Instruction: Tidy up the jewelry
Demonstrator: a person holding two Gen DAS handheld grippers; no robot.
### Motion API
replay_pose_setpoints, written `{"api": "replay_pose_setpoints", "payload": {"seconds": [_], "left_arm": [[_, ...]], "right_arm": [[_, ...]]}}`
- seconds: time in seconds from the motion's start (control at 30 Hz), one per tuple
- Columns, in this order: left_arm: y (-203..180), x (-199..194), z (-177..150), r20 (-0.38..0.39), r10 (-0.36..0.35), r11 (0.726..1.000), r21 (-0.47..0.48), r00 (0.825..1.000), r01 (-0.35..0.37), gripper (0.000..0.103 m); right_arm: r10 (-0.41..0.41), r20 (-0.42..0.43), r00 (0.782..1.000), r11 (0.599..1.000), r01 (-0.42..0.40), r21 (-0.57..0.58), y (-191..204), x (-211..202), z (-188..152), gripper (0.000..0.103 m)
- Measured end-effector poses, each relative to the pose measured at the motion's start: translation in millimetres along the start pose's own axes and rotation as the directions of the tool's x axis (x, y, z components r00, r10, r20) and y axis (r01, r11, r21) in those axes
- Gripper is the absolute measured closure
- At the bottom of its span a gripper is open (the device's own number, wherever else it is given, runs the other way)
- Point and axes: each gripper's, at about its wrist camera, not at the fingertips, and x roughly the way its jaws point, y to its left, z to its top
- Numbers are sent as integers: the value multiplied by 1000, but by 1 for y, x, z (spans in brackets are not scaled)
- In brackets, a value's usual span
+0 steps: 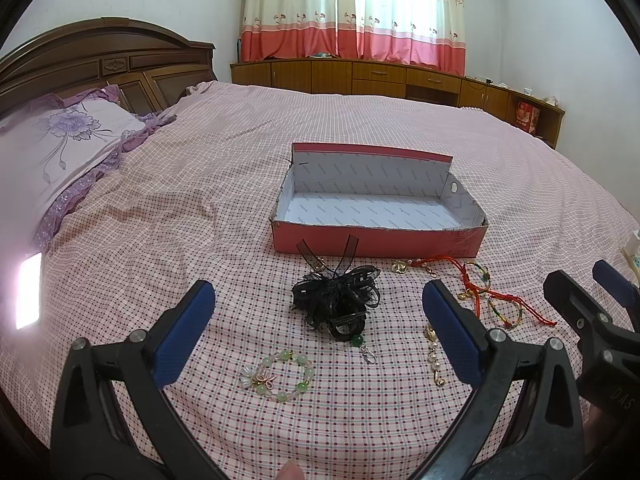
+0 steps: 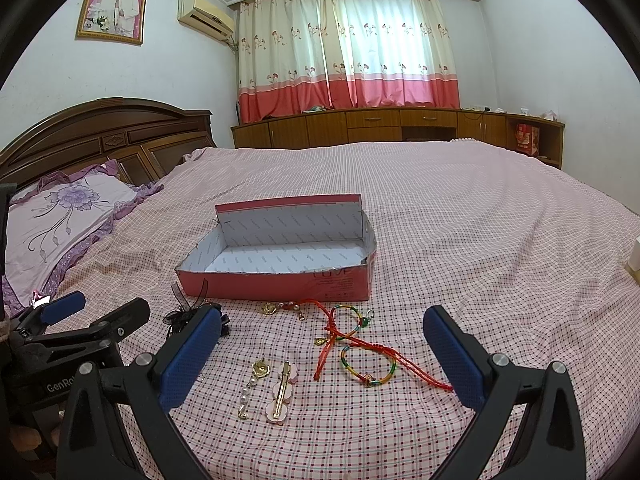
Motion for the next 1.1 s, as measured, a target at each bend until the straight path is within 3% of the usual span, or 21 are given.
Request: {"api": "replay_pose_setpoints", "payload": {"seconds": [1.1], "left_arm": [[1, -1, 1, 4, 3, 1000, 1, 1000, -3, 6]], "right_arm": [[-1, 1, 1000, 1000, 1, 0, -1, 0, 1, 0]]}}
